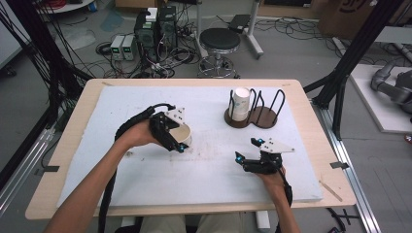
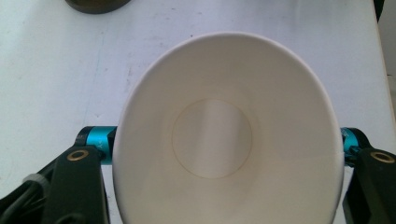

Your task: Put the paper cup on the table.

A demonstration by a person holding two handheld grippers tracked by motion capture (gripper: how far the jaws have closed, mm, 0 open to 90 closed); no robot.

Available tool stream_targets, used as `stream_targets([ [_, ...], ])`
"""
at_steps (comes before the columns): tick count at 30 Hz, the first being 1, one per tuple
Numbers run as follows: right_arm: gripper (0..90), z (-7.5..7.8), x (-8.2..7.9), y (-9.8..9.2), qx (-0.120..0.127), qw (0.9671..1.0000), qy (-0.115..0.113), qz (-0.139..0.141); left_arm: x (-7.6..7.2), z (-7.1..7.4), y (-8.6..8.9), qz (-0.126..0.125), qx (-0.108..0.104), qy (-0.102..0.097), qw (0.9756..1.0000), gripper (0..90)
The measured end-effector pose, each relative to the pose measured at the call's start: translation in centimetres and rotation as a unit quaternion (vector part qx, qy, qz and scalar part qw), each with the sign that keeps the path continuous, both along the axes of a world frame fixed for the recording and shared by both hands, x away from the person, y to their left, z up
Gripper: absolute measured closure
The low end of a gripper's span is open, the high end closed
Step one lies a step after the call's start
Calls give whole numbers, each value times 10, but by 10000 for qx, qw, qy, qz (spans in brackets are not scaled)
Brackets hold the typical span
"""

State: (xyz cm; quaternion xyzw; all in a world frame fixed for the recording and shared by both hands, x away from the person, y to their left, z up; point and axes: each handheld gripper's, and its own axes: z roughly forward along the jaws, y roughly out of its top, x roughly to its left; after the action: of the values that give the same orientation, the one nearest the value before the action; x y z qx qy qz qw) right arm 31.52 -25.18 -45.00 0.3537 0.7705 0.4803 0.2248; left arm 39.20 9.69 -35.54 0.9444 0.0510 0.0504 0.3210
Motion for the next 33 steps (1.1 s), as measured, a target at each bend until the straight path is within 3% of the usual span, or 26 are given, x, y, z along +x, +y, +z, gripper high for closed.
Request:
stream_targets([
  [6, 175, 0, 0, 0, -9, 10000, -19, 7, 5, -5, -5, 57, 26, 55, 10000, 305],
  [17, 176, 0, 1, 0, 2, 10000, -34, -6, 16, -19, -11, 253, 393, 213, 9987, 306],
  [33, 175, 0, 1, -1, 16, 10000, 7, -4, 17, -31, -29, 360, 849, 211, 9955, 304],
])
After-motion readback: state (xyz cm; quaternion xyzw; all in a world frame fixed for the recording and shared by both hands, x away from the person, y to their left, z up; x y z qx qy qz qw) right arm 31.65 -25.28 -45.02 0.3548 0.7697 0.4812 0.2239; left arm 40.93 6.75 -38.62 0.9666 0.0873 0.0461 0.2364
